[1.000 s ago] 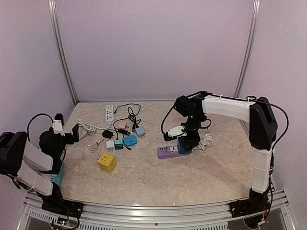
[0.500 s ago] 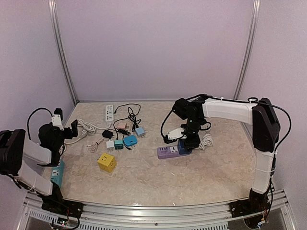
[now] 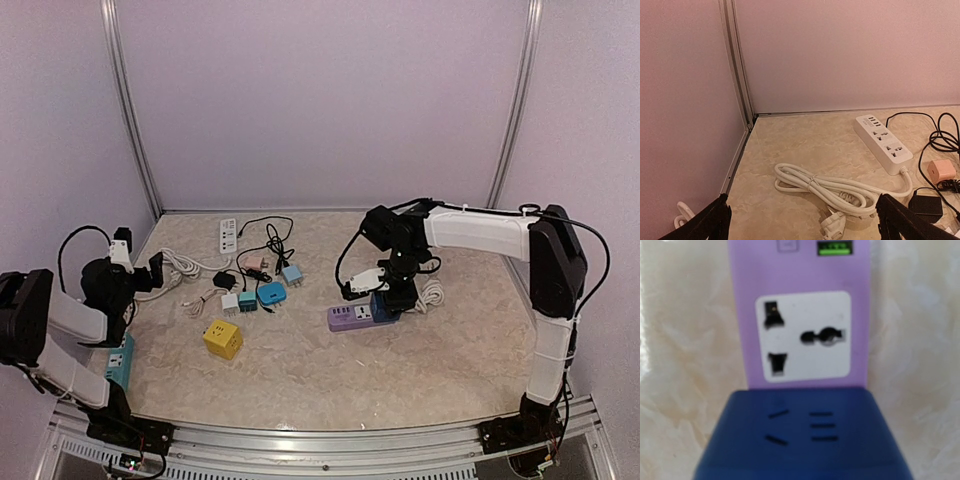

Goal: Insert the plug
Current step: Insert the plug into the socket, then adjust the socket at the center of the board.

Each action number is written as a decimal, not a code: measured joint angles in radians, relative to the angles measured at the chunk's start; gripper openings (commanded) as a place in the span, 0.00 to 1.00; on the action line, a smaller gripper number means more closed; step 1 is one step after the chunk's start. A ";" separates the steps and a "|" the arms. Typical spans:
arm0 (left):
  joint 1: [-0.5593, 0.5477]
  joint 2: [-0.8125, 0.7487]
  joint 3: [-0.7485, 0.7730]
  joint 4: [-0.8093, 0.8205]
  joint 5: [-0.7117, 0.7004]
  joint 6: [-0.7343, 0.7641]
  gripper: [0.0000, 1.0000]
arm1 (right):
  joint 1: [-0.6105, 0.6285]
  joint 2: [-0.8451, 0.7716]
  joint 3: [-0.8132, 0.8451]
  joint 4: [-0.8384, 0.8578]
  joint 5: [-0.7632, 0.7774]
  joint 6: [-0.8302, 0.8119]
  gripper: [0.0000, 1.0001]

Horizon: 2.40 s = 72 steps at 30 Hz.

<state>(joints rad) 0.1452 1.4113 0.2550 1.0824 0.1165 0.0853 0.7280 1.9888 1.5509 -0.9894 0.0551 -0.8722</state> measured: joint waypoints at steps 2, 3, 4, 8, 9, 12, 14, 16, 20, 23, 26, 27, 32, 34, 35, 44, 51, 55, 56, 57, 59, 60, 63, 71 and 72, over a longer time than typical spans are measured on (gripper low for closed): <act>0.000 0.000 0.000 0.000 0.000 0.000 0.99 | 0.002 -0.006 -0.008 0.007 0.002 0.001 0.00; 0.000 0.000 0.000 0.000 0.000 0.000 0.99 | 0.002 -0.006 -0.009 0.008 0.003 0.001 0.00; 0.000 0.000 0.000 0.000 0.000 0.000 0.99 | 0.002 -0.006 -0.009 0.008 0.003 0.001 0.00; 0.000 0.000 0.000 0.000 0.000 -0.002 0.99 | 0.002 -0.006 -0.008 0.008 0.003 -0.002 0.00; 0.000 0.000 0.000 0.000 0.000 -0.002 0.99 | 0.002 -0.007 -0.008 0.009 0.003 -0.005 0.00; 0.000 0.000 0.000 0.000 0.000 -0.003 0.99 | 0.002 -0.010 -0.005 0.013 0.003 -0.011 0.00; 0.000 0.000 0.000 0.000 0.000 -0.003 0.99 | 0.002 -0.007 -0.002 0.010 0.002 -0.015 0.00; 0.000 0.000 0.000 0.000 0.000 -0.003 0.99 | 0.002 0.000 0.008 0.004 0.002 -0.019 0.00; 0.000 0.000 0.000 0.000 0.000 -0.003 0.99 | 0.002 0.008 0.021 0.000 0.002 -0.021 0.05; 0.000 0.000 0.000 0.000 0.000 -0.003 0.99 | 0.002 0.008 0.023 -0.001 0.000 -0.021 0.21; 0.000 0.000 0.000 -0.002 0.001 -0.004 0.99 | 0.003 0.008 0.028 -0.006 0.002 -0.021 0.52; 0.000 0.000 0.002 -0.005 0.000 -0.008 0.99 | 0.003 0.008 0.032 -0.009 0.002 -0.020 0.78; -0.010 -0.014 0.062 -0.118 -0.067 -0.019 0.99 | 0.012 0.061 0.034 0.066 0.014 -0.005 1.00; -0.043 -0.050 0.134 -0.244 -0.134 -0.009 0.99 | 0.018 0.091 0.029 0.073 0.015 0.000 1.00; -0.070 -0.069 0.164 -0.285 -0.157 0.003 0.99 | 0.022 0.085 0.030 0.084 0.017 0.003 1.00; -0.491 -0.265 0.648 -0.759 -0.518 0.214 0.99 | 0.031 0.024 0.057 0.119 0.016 0.003 1.00; -0.438 -0.430 0.680 -0.862 -0.406 -0.043 0.99 | 0.029 -0.222 -0.007 0.286 -0.019 0.081 1.00; -0.517 -0.442 0.658 -1.043 -0.380 -0.077 0.99 | 0.018 -0.301 0.013 0.455 -0.070 0.333 0.97; -0.570 -0.434 0.673 -1.112 -0.394 -0.069 0.99 | 0.015 -0.293 0.047 0.471 -0.107 0.395 0.96; -0.625 -0.422 0.696 -1.186 -0.402 -0.062 0.99 | 0.015 -0.281 0.081 0.490 -0.160 0.459 0.97; -0.701 -0.397 0.755 -1.334 -0.410 -0.057 0.99 | 0.016 -0.265 0.106 0.524 -0.240 0.529 0.98; -0.718 -0.385 0.790 -1.420 -0.415 -0.064 0.99 | 0.027 -0.255 0.108 0.531 -0.266 0.551 0.98; -0.722 -0.357 0.862 -1.601 -0.455 -0.114 0.99 | 0.095 -0.156 0.172 0.449 -0.247 0.570 0.91; -0.778 -0.202 0.817 -1.870 -0.547 -0.255 0.99 | 0.232 0.241 0.425 0.143 0.001 0.642 0.89; -0.790 -0.175 0.799 -1.883 -0.554 -0.264 0.99 | 0.238 0.256 0.422 0.124 0.025 0.646 0.88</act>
<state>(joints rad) -0.6445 1.2366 1.0542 -0.8009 -0.4370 -0.1783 0.9661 2.2452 1.9732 -0.8658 0.0803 -0.2260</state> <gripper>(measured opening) 0.987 0.891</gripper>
